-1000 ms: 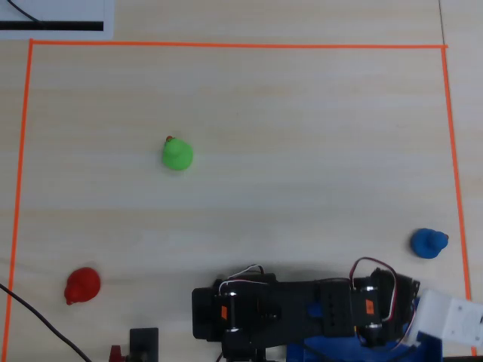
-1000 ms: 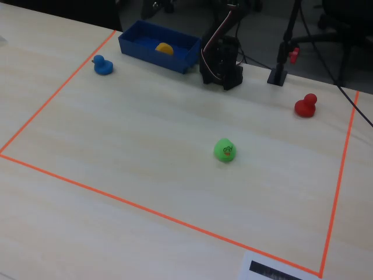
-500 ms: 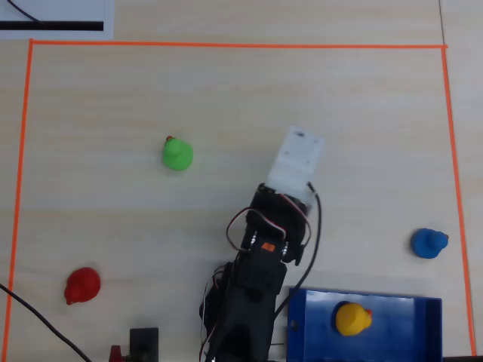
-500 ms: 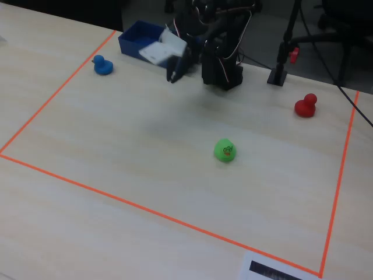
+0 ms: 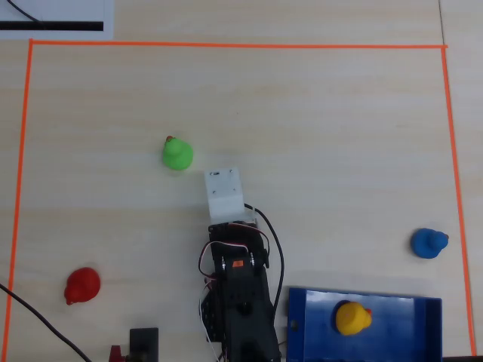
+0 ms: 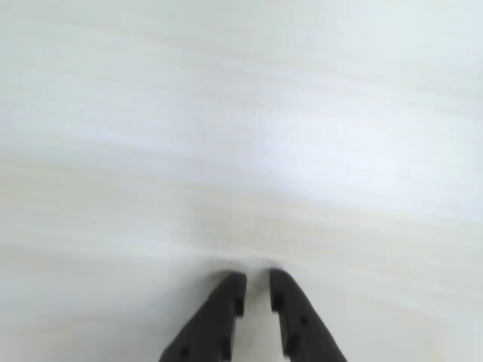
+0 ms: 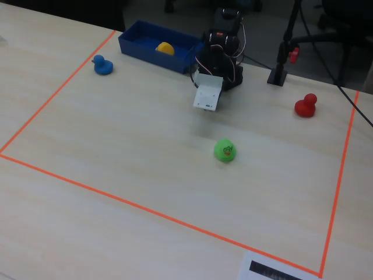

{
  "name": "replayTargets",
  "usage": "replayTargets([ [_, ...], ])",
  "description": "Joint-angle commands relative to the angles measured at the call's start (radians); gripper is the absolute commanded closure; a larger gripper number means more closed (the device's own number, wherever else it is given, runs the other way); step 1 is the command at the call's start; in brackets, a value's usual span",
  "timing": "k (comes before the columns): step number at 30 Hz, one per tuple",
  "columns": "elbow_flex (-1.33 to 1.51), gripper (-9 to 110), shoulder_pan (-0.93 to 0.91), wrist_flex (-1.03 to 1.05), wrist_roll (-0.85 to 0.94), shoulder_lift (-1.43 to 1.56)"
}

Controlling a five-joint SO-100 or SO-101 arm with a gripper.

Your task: Grasp yellow duck and put it into box.

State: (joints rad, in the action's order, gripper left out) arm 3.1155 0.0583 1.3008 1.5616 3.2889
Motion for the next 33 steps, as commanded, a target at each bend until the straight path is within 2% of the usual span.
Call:
replayTargets([
  [1, -0.005, 101, 0.015, 0.037, -0.031, 0.021],
  [7, -0.005, 101, -0.034, 0.037, -0.031, 0.023],
  [33, -0.005, 100, -0.035, 0.037, -0.031, 0.023],
])
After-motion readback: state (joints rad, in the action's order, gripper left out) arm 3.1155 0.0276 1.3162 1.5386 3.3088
